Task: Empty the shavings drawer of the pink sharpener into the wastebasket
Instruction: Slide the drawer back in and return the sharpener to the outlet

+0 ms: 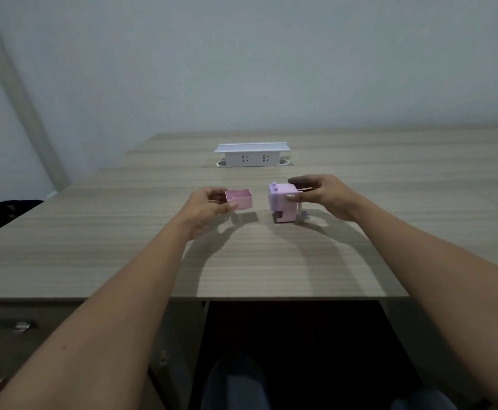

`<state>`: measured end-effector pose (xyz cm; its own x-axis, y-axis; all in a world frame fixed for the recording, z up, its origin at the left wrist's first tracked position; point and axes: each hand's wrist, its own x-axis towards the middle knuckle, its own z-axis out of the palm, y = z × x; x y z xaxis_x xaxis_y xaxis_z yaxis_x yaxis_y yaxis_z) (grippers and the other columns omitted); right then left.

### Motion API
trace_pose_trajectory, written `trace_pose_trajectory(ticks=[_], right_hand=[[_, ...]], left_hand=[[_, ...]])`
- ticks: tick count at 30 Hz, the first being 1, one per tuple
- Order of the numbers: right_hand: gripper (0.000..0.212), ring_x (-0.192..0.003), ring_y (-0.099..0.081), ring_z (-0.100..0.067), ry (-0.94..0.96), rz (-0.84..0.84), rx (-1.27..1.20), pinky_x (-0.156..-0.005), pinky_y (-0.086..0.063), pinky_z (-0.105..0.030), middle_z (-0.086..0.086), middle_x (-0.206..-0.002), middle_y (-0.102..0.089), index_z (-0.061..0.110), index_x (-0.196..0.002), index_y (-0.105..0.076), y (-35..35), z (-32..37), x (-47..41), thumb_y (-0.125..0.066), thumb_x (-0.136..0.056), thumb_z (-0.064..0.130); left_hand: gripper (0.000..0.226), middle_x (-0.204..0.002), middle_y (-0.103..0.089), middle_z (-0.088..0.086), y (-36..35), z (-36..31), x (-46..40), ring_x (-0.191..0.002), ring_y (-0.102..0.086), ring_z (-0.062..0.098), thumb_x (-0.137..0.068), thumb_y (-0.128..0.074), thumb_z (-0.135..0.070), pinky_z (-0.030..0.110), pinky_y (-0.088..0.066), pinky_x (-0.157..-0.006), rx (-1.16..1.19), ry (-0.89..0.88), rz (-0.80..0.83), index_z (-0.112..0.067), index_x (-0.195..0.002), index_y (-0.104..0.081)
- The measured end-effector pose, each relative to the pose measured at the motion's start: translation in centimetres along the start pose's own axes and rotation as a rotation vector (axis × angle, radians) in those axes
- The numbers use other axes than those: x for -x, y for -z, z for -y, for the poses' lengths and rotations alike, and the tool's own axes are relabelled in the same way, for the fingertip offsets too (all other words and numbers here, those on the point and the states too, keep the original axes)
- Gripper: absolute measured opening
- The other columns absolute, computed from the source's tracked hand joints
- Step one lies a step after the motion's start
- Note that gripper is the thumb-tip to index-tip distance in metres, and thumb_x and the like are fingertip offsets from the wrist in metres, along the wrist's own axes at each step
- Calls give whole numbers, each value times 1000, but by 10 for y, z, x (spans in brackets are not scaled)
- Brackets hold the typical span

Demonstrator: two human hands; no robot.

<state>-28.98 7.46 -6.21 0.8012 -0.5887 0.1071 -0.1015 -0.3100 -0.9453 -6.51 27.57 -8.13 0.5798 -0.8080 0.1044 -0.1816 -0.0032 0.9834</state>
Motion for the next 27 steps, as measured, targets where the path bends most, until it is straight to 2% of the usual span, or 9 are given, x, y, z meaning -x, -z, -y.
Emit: trace_pose_trajectory(ticks=[4,7,11,16,19,24,27], right_hand=[[61,-106,-68,-15,14,-23,25,-81,-54,-14,-9,-125,-71,2,-136,-61,0,1,1,-83,-80,8],[60,-111,-68,-18,18,-35,24,-85,-54,-16,-11,-125,-71,1,-135,-61,0,0,0,-83,-79,7],[61,-117,-67,-21,17,-37,17,-90,-51,-20,-10,-127,-70,2,-136,-61,-1,-2,0,-83,-79,9],[60,-111,-68,-19,10,-33,-6,-95,-51,-25,-12,-126,-70,1,-135,-61,0,-4,-2,-83,-79,7],[59,-107,-68,-17,11,-27,-14,-88,-52,-17,-11,-126,-70,2,-136,-61,-1,-3,-1,-81,-81,6],[58,-109,-67,-17,19,-25,-44,-88,-52,-17,-11,-127,-70,4,-135,-62,-3,-6,-1,-81,-81,7],[57,-110,-67,-18,31,-30,-51,-81,-54,-13,-9,-127,-69,3,-135,-61,-4,-7,-1,-81,-82,6]], left_hand=[[55,-122,-68,24,-13,15,2,-93,-67,24,-78,-80,-1,19,-55,-62,-35,58,61,1,-129,-59],[57,-123,-68,22,-21,18,-1,-101,-68,25,-77,-81,0,17,-56,-67,-39,51,79,2,-130,-59],[56,-121,-68,22,-31,17,-2,-87,-68,19,-79,-79,3,13,-56,-63,-31,40,92,4,-130,-58],[57,-118,-69,20,-43,22,-4,-99,-66,22,-79,-77,5,13,-57,-74,-37,5,71,8,-132,-56],[55,-113,-68,16,-51,21,-5,-98,-64,21,-80,-76,6,9,-56,-69,-34,-2,73,6,-131,-56],[56,-114,-68,17,-61,20,-7,-97,-66,20,-81,-76,5,9,-55,-67,-26,-4,107,6,-133,-55],[55,-118,-69,16,-72,17,-9,-100,-66,21,-80,-77,3,11,-56,-69,-41,-23,135,6,-131,-57]])
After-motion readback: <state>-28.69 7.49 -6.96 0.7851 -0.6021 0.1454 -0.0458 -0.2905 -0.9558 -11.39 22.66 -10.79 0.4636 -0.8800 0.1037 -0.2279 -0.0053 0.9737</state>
